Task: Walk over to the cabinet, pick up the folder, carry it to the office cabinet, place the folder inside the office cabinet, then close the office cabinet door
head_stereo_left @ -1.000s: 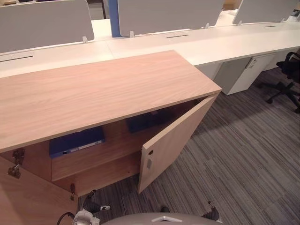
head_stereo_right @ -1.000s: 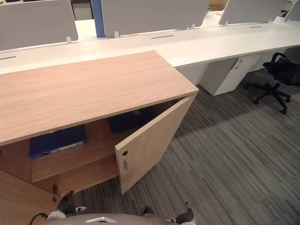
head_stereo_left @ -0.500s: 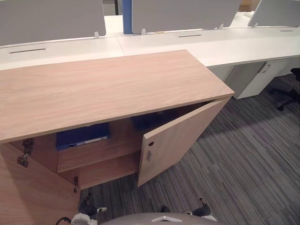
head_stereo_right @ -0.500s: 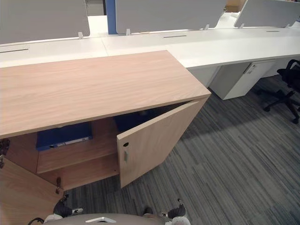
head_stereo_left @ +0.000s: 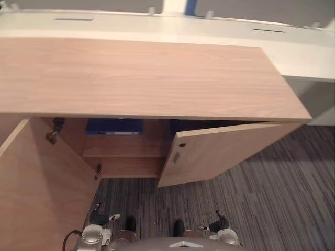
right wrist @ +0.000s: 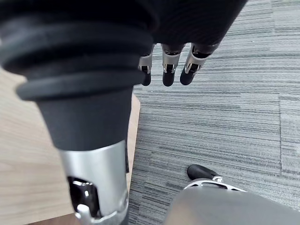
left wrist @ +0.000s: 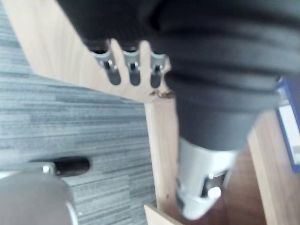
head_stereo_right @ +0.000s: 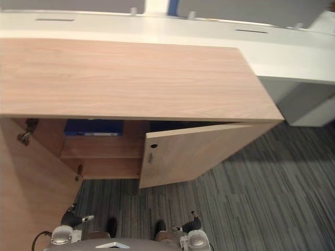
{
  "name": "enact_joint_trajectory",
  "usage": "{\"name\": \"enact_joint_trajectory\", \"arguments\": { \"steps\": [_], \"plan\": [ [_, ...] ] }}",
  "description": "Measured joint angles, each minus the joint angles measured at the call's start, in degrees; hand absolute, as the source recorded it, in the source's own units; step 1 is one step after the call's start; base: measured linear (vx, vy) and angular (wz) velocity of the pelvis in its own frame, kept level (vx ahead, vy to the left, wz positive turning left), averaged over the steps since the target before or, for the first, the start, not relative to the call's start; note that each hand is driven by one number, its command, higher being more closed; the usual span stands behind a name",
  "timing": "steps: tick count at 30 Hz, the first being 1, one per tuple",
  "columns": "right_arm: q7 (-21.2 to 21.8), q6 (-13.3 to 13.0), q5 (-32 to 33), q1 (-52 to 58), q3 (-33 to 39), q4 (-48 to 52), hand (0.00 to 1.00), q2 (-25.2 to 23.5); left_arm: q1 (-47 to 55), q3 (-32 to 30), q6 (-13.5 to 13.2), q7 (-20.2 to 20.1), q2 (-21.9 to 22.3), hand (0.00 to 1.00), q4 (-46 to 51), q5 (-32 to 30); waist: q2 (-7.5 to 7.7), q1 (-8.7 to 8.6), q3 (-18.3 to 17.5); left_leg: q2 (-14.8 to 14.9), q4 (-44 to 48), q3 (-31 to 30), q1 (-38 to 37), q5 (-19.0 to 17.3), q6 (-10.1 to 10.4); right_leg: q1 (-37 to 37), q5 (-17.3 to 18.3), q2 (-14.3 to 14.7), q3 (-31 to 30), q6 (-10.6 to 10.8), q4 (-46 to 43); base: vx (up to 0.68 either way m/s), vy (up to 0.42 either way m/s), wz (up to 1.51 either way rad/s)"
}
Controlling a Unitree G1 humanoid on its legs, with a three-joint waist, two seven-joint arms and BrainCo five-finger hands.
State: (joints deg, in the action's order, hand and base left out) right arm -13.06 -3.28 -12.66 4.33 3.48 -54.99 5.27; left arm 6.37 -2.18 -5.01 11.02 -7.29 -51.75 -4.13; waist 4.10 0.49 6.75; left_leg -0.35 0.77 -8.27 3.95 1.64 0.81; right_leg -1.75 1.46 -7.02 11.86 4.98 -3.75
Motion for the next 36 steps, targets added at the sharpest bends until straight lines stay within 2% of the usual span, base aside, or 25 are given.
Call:
{"name": "enact_joint_trajectory", "arguments": {
  "steps": [1,2,3,4,5,6,7,8,9,10,11,13,20,26,32,33,36],
  "plan": [
    [-0.02,0.01,0.04,-0.06,0.15,0.01,0.00,0.04,-0.30,-0.02,0.00,0.05,0.40,0.00,0.00,0.21,-0.25,0.08,0.67,0.11,-0.03,-0.88,0.01,0.28,0.26,0.54,0.28,0.13,0.96,-0.46,-0.01,-0.05,-0.057,0.98],
    [-0.08,-0.05,0.29,-0.82,0.21,0.04,0.00,0.21,-0.82,-0.10,0.01,0.13,1.16,0.00,0.06,0.84,-0.90,0.32,1.69,0.39,-0.55,-1.42,0.07,1.31,1.34,1.12,0.90,0.29,2.86,-1.21,-0.56,-0.10,-0.064,0.96],
    [-0.07,-0.29,1.22,-1.34,1.49,0.17,0.00,0.34,-1.03,-0.03,0.01,0.18,1.90,0.00,0.44,1.26,-1.99,0.03,2.24,1.11,-3.01,-0.67,-0.01,3.02,0.77,1.15,2.27,0.91,4.02,-2.00,-1.87,-0.16,-0.081,0.95],
    [-0.10,-0.25,1.32,-1.48,2.23,0.14,0.00,0.11,-0.94,-0.06,-0.03,0.18,2.09,0.00,0.78,1.31,-2.03,-0.13,2.23,1.54,-4.12,0.12,-0.21,2.04,0.45,0.76,2.67,0.82,4.60,-2.33,-2.16,-0.16,-0.040,0.84],
    [-0.10,-0.20,1.57,-1.55,2.56,0.36,0.00,-0.45,-1.16,-0.56,-0.03,0.22,2.38,0.00,0.89,1.31,-1.44,0.38,2.05,2.18,-3.37,4.25,0.33,-0.65,0.03,-0.17,2.58,-0.49,6.17,-2.65,-2.16,-0.10,-0.009,0.59],
    [-0.09,-0.27,1.68,-1.56,2.61,0.72,0.00,-1.06,-1.50,-2.13,-0.01,0.26,3.36,0.00,1.24,1.69,-0.46,0.34,2.64,2.16,4.51,8.99,3.47,-2.43,-0.10,-0.88,2.63,-2.02,7.70,-2.59,-3.29,-0.02,0.020,0.52],
    [-0.07,-0.20,1.72,-1.38,3.07,0.88,0.00,-1.22,-1.53,-2.50,0.00,0.26,3.74,0.00,1.25,1.72,-0.74,0.24,2.49,2.10,8.83,10.61,4.53,-3.08,-0.19,-1.08,2.93,-2.52,8.19,-2.49,-4.13,0.02,-0.002,0.46],
    [-0.05,-0.22,2.37,-0.96,4.25,1.53,0.00,-1.12,-0.76,-2.62,-0.03,0.26,4.14,0.00,1.29,1.68,-1.74,0.01,1.98,2.39,11.97,12.48,4.75,-3.33,0.02,-1.05,3.87,-2.27,9.14,-1.91,-5.89,-0.01,-0.020,0.71],
    [-0.01,-0.21,2.79,-1.03,4.64,2.01,0.00,-1.14,-0.55,-2.60,-0.08,0.24,3.99,0.00,1.45,1.68,-2.17,-1.12,1.76,2.13,8.88,12.52,3.79,-2.71,-0.33,-1.06,5.08,-1.50,9.27,-1.85,-6.40,-0.04,-0.022,0.69],
    [0.00,-0.21,2.79,-1.04,4.64,1.99,0.00,-1.27,-0.55,-2.53,-0.10,0.23,3.77,0.00,1.55,1.68,-2.06,-0.97,1.68,2.03,6.20,11.64,2.77,-1.79,-0.29,-0.87,4.93,-1.20,9.32,-2.11,-5.73,-0.07,-0.030,0.69],
    [0.02,-0.21,2.79,-1.03,4.65,1.91,0.00,-1.51,-0.50,-2.29,-0.07,0.22,3.48,0.00,1.53,1.67,-1.56,-0.87,1.33,1.78,1.05,11.09,1.03,0.96,0.54,-0.44,4.11,-1.47,10.17,-2.55,-4.25,-0.05,-0.004,0.38],
    [0.08,-0.20,2.80,-1.14,5.09,1.65,0.00,-1.95,0.32,-2.30,-0.04,0.13,3.33,0.00,1.42,1.81,-1.65,-0.50,1.17,1.89,-5.59,10.88,-1.44,4.34,0.34,0.27,3.46,-0.61,11.63,-1.77,-2.83,-0.04,-0.010,0.29],
    [0.08,-0.09,3.31,-1.47,6.25,-0.03,0.00,-2.45,1.10,-2.83,-0.05,0.30,3.28,0.00,-0.48,1.87,-3.09,-0.92,0.45,1.44,-5.79,8.32,-3.26,4.49,0.34,4.61,3.06,-0.10,12.64,-1.28,-0.54,-0.02,0.003,0.19],
    [0.11,0.28,3.26,-2.50,6.50,-2.40,0.00,-2.43,2.31,-8.08,0.08,1.24,3.30,0.00,-1.90,4.83,-3.20,-0.55,-0.06,1.52,-5.81,7.72,-4.79,4.33,0.55,6.74,2.70,0.37,12.73,-1.28,0.27,0.01,-0.008,0.04],
    [0.37,0.98,3.23,-3.64,7.57,-4.08,0.00,-2.28,3.45,-17.18,0.10,1.21,2.81,0.00,-2.87,10.24,-3.14,-0.25,-0.09,1.41,-5.82,6.83,-5.40,4.27,0.62,8.17,2.54,0.46,13.63,-1.32,0.60,0.01,-0.011,0.08],
    [0.42,1.01,3.23,-3.93,7.53,-4.39,0.00,-2.21,3.43,-19.45,0.06,1.14,1.63,0.00,-2.85,13.22,-3.07,-0.18,0.01,1.41,-5.84,6.83,-6.06,4.17,0.67,8.96,2.55,0.47,13.67,-1.35,0.73,0.00,0.000,0.00],
    [0.60,1.02,3.22,-3.80,7.16,-4.47,0.00,-1.84,3.40,-23.13,-0.06,1.18,-1.54,0.00,-2.77,15.39,-2.98,-0.02,-0.06,1.44,-5.85,6.98,-6.87,3.17,0.89,10.19,2.70,0.44,13.54,-1.33,1.16,-0.04,-0.015,-0.02]
  ]
}}
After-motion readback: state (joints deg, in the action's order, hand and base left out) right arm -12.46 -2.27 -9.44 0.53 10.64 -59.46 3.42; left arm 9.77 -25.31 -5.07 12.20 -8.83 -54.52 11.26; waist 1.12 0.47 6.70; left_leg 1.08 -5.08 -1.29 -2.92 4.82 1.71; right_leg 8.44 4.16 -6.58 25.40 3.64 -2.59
